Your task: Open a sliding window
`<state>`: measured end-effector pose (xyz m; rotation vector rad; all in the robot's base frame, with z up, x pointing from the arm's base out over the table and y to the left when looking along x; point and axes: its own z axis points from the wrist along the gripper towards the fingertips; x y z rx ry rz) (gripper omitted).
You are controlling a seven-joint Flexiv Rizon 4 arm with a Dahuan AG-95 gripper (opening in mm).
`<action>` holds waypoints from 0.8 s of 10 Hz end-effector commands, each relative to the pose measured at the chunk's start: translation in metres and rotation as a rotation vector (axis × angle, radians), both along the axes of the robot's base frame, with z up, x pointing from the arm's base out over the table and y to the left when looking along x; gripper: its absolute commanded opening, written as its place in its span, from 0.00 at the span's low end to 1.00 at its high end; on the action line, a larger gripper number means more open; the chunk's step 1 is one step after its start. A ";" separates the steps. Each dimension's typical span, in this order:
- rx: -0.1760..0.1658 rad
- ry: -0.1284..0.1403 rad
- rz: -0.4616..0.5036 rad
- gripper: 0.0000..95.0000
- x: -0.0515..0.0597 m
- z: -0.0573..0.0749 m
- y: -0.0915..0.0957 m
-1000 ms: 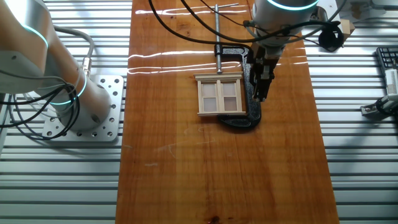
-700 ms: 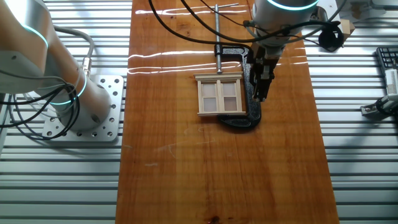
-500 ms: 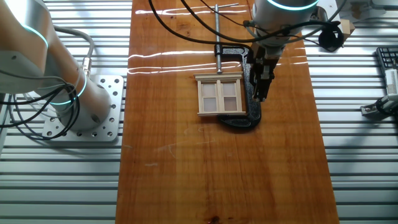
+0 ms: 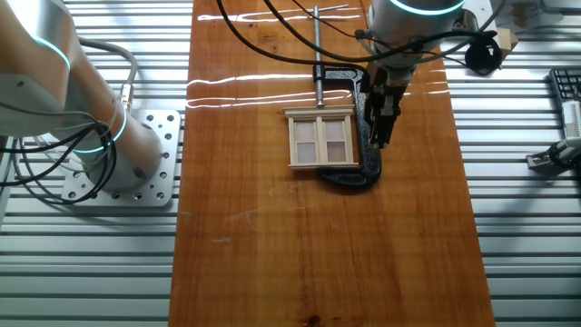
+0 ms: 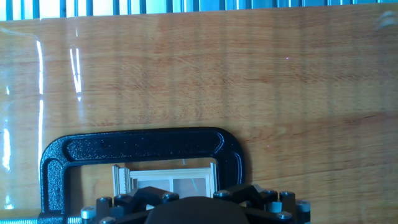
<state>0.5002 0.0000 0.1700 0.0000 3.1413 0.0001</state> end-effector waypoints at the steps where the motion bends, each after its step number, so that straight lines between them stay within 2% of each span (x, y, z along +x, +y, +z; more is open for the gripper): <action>1: 0.040 -0.033 0.065 0.00 0.000 0.000 0.000; 3: 0.029 -0.030 0.066 0.00 0.000 0.000 0.000; 8: 0.028 -0.033 0.068 0.00 0.000 0.001 0.000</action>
